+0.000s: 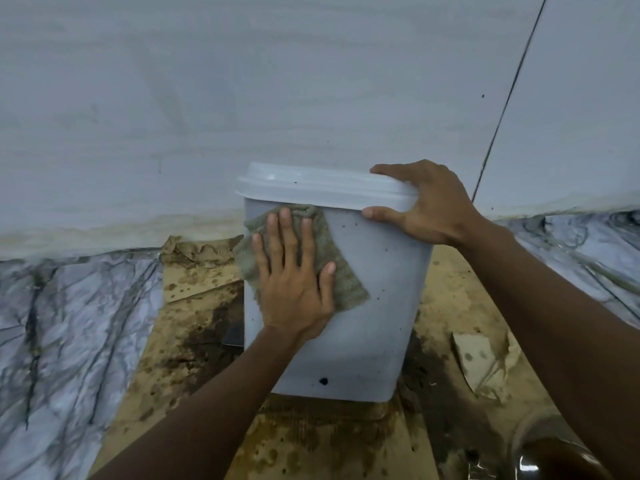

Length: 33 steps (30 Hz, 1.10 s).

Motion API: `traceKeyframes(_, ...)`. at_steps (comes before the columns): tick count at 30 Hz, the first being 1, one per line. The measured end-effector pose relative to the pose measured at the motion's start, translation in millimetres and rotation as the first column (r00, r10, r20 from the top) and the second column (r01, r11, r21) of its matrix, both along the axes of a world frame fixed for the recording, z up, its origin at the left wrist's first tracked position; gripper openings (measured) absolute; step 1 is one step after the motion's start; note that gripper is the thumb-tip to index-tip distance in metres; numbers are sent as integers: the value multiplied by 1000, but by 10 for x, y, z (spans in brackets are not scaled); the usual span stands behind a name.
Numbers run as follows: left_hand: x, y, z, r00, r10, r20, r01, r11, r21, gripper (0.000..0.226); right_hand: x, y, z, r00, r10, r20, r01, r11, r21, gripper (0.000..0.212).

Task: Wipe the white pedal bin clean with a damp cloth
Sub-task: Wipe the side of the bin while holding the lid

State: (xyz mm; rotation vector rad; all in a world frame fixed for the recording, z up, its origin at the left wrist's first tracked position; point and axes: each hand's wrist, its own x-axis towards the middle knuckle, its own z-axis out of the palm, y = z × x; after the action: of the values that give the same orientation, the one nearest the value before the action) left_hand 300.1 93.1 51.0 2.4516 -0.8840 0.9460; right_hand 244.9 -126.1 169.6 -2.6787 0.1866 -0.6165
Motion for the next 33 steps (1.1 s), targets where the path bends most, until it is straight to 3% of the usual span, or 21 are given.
traceKeyframes(5,-244,-377,-56,970,-231,72,204,941,270,71,-55,-1,15,1000,19,10,-19,999,37,82)
traceKeyframes(8,-171,-252,-125,940,-319,120,260,900,350,70,-121,-55,47,999,49,12,-50,994,95,70)
traceKeyframes(13,76,168,-164,983,-149,109,126,972,196,73,-83,-13,13,999,28,45,-33,993,111,64)
traceKeyframes(16,65,12,-67,998,-54,41,52,997,55,73,-29,12,-1,999,-19,29,18,999,31,63)
traceKeyframes(19,-81,-329,-23,1000,-29,9,29,999,19,71,0,-28,-20,1000,-12,23,10,998,63,64)
traceKeyframes(25,-272,-702,-33,980,-194,50,181,964,195,72,0,-79,-44,1000,18,12,-19,997,79,70)
traceKeyframes(33,-412,-645,-260,870,-480,109,380,796,471,67,-32,-56,-31,1000,24,6,-24,995,93,63)
